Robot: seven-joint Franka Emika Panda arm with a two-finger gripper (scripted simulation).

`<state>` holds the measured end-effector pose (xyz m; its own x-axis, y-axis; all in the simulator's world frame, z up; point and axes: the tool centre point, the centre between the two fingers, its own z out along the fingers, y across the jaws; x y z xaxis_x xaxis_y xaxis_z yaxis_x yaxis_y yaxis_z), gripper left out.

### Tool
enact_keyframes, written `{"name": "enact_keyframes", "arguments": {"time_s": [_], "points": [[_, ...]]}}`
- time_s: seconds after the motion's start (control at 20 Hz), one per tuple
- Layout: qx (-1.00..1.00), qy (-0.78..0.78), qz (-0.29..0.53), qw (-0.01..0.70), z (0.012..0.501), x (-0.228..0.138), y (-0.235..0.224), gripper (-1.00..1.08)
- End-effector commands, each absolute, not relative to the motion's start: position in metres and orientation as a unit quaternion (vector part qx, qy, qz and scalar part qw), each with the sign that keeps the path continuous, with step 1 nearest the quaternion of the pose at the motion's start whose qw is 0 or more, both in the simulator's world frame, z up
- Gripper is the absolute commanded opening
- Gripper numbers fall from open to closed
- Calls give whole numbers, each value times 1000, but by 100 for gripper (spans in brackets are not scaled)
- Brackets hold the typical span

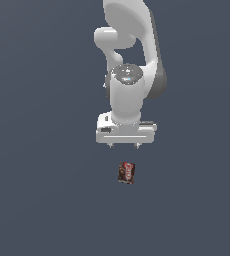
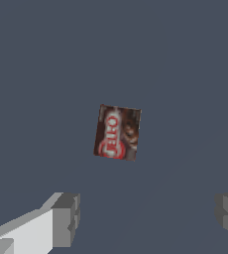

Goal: Pick up the object and move it to a goal position.

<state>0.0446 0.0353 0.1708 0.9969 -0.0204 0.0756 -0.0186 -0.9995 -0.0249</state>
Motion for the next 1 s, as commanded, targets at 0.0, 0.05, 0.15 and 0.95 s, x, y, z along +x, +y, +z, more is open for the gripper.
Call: {"name": "enact_keyframes", "arguments": {"time_s": [0.0, 0.05, 0.15, 0.95], "points": [[-999, 19, -33, 12, 159, 52, 37, 100], [-999, 23, -31, 11, 153, 56, 38, 100], [-999, 33, -26, 10, 141, 63, 40, 100], [-997, 82, -1, 0, 68, 93, 52, 100]]}}
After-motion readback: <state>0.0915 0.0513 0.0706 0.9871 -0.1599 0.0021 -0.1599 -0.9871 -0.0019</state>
